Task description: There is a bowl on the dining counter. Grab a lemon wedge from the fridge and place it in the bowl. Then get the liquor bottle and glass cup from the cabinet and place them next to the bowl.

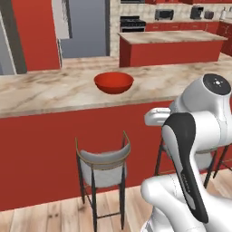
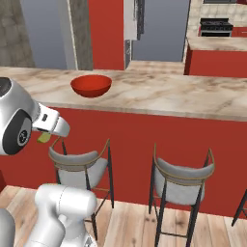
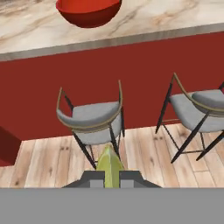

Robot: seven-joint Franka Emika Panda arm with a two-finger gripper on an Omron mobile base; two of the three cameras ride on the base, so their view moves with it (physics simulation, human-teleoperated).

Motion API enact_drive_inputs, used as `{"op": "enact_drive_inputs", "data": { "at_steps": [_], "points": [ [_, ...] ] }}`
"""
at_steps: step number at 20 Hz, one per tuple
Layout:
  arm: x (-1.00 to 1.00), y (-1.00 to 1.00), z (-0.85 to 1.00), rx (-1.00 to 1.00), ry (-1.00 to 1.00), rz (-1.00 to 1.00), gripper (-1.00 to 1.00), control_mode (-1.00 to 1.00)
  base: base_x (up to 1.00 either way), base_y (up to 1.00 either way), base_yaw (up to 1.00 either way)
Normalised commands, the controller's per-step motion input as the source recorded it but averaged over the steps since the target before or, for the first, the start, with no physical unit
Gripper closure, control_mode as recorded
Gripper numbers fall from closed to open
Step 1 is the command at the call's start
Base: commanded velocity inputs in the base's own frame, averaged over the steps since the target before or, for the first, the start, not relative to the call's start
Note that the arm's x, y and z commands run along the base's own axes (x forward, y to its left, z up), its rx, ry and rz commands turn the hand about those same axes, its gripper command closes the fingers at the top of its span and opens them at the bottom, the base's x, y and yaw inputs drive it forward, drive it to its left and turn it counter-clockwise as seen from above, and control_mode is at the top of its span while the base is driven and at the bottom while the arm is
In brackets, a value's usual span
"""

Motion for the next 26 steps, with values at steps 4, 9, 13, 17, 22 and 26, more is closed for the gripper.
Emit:
{"op": "enact_drive_inputs", "data": {
  "at_steps": [4, 9, 13, 17, 22, 26],
  "points": [
    [0.0, 0.0, 0.0, 0.0, 0.0, 0.0, 1.0, 1.0, 0.97, 0.09, -0.37],
    [0.0, 0.0, 0.0, 0.0, 0.0, 0.0, 1.0, 1.0, 0.73, 0.27, -0.11],
    [-0.07, 0.02, 0.38, 0.0, -0.16, 0.0, 1.0, -1.0, 0.02, 0.06, 0.0],
    [-0.26, 0.04, 0.79, 0.0, -0.34, 0.0, 1.0, -1.0, 0.0, 0.0, 0.0],
    [0.6, 0.08, 0.51, 0.0, -0.13, 0.01, 1.0, -1.0, 0.0, 0.0, 0.0],
    [1.0, 0.14, 0.33, 0.0, -0.01, 0.04, 1.0, -1.0, 0.0, 0.0, 0.0]
  ]
}}
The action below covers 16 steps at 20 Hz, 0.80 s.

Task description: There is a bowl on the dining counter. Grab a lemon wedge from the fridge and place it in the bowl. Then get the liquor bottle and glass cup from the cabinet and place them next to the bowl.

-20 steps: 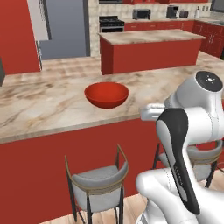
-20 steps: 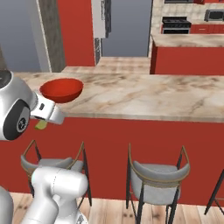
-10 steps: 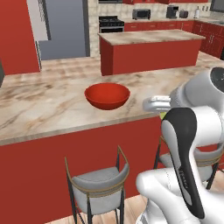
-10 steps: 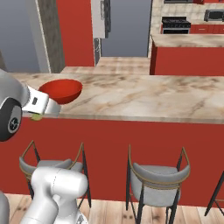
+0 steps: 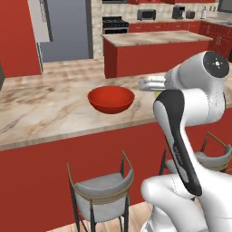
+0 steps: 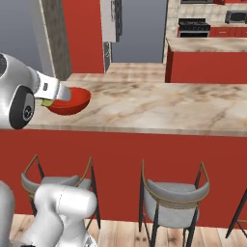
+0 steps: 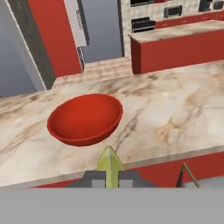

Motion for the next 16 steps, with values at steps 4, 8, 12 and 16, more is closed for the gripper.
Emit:
{"op": "enact_drive_inputs", "data": {
  "at_steps": [4, 8, 12, 16],
  "points": [
    [0.88, 0.49, 0.06, 0.0, 0.07, 0.04, 1.0, -1.0, 0.0, 0.0, 0.0],
    [0.99, 0.56, -0.08, 0.0, 0.18, 0.03, 1.0, -1.0, 0.0, 0.0, 0.0],
    [1.0, 0.21, -0.25, 0.0, 0.18, 0.0, 1.0, -1.0, 0.0, 0.0, 0.0],
    [0.83, 0.14, -0.5, 0.0, 0.21, 0.0, 1.0, -1.0, 0.0, 0.0, 0.0]
  ]
}}
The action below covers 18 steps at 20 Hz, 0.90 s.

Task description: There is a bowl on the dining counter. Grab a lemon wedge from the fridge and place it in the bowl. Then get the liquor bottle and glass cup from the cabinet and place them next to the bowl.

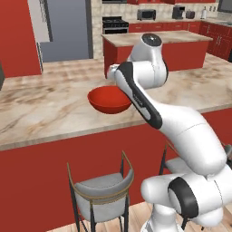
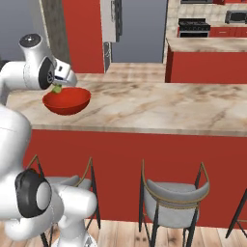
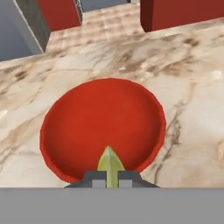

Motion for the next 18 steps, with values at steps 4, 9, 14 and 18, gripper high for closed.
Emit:
{"op": "enact_drive_inputs", "data": {
  "at_steps": [4, 9, 14, 18],
  "points": [
    [0.63, 0.1, -0.76, 0.0, 0.13, 0.0, 1.0, -1.0, 0.0, 0.0, 0.0],
    [0.64, 0.14, -0.55, 0.0, 0.05, 0.0, 1.0, -1.0, 0.0, 0.0, 0.0],
    [0.32, 0.11, -0.49, 0.0, 0.06, 0.0, 1.0, -1.0, 0.0, 0.0, 0.0],
    [0.06, 0.14, -0.33, 0.0, 0.0, 0.0, 1.0, -1.0, 0.0, 0.0, 0.0]
  ]
}}
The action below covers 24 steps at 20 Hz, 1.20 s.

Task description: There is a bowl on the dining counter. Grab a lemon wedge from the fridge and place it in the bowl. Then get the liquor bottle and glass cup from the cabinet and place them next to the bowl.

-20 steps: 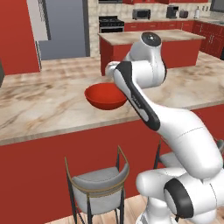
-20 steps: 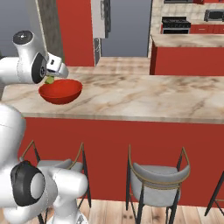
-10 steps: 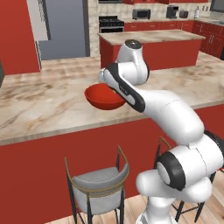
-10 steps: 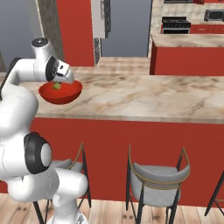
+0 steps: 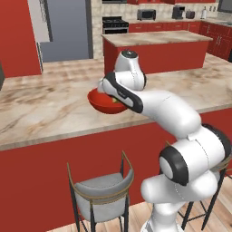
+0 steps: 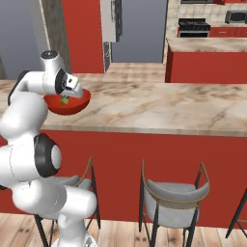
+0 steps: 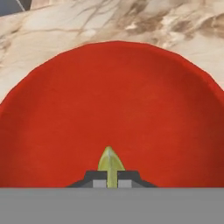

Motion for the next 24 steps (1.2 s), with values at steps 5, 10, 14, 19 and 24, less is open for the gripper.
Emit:
{"op": "enact_drive_inputs", "data": {
  "at_steps": [5, 10, 14, 19, 24],
  "points": [
    [0.42, 0.15, -0.3, 0.0, 0.01, 0.0, 1.0, -1.0, 0.0, 0.0, 0.0],
    [0.7, 0.2, -0.34, 0.0, 0.03, 0.0, 1.0, -1.0, 0.0, 0.0, 0.0],
    [0.82, 0.24, -0.24, 0.0, 0.02, 0.0, 1.0, -1.0, 0.0, 0.0, 0.0],
    [0.41, 0.1, -0.25, 0.0, 0.01, 0.0, -1.0, -1.0, 0.0, 0.0, 0.0],
    [0.05, 0.0, -0.15, -0.01, 0.0, 0.0, -1.0, -1.0, 0.0, 0.0, 0.0]
  ]
}}
